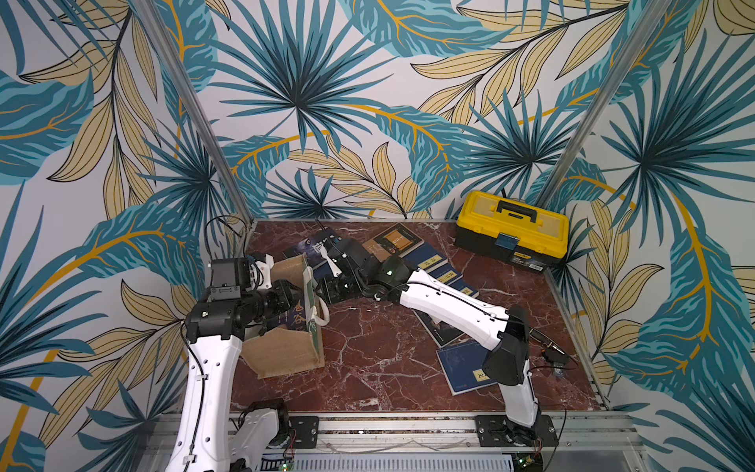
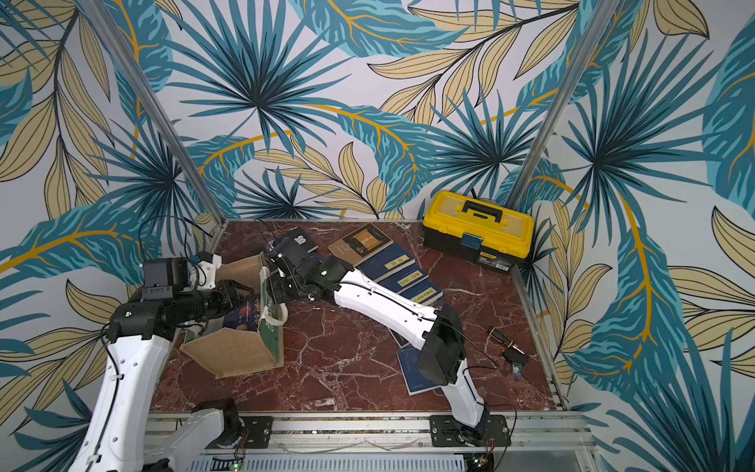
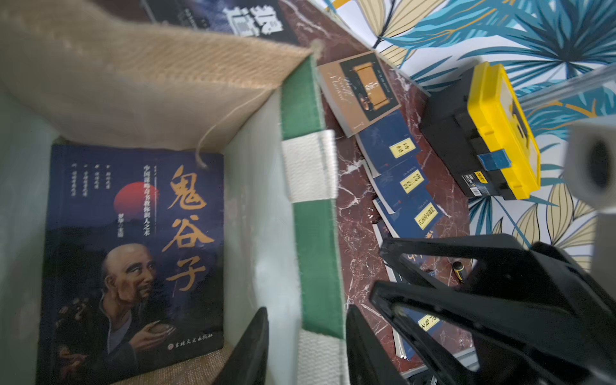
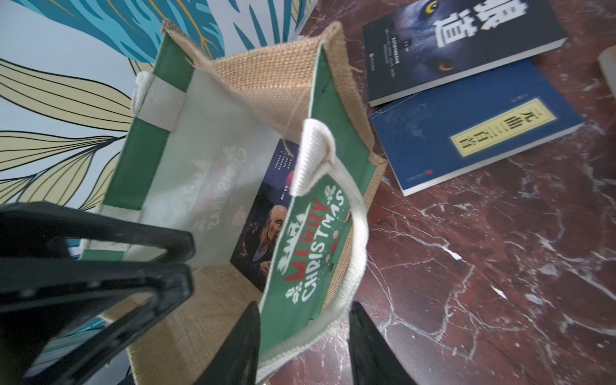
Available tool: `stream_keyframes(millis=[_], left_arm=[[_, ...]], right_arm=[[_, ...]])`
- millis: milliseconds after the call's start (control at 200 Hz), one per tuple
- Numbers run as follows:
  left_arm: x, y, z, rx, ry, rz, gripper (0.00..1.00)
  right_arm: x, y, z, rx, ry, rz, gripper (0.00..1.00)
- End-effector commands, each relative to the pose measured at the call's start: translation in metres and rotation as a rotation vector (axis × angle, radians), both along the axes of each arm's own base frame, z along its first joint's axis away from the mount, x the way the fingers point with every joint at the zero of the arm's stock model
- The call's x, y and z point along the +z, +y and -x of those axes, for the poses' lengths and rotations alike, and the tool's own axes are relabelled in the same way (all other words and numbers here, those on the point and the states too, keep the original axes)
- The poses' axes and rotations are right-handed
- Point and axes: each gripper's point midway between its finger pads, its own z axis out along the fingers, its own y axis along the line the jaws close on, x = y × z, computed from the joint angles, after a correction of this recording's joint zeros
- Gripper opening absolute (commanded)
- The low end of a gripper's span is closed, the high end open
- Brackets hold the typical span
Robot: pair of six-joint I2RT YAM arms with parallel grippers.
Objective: Put the books into the canvas bag
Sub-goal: Place the book in the canvas bag, then pick up the book from the center of the board.
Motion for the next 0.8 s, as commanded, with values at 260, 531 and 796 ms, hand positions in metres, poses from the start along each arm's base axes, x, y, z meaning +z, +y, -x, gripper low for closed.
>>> stream_keyframes(millis=[260, 531, 796], left_arm=[[0.026, -0.090, -0.013, -0.180, -0.091, -0.194, 0.39], [-0.006, -0.201, -0.024, -0.368, -0.115, -0.188, 0.40], [-0.064, -0.283, -0.020, -0.528, -0.028, -0.161, 0.44]], right_arm=[[-0.028, -0.109, -0.014, -0.212, -0.009, 0.184, 0.50], [-0.063, -0.232, -0.018, -0.475, 0.093, 0.256, 0.51], [-0.105, -0.338, 0.009, -0.723, 0.175, 0.354, 0.54]])
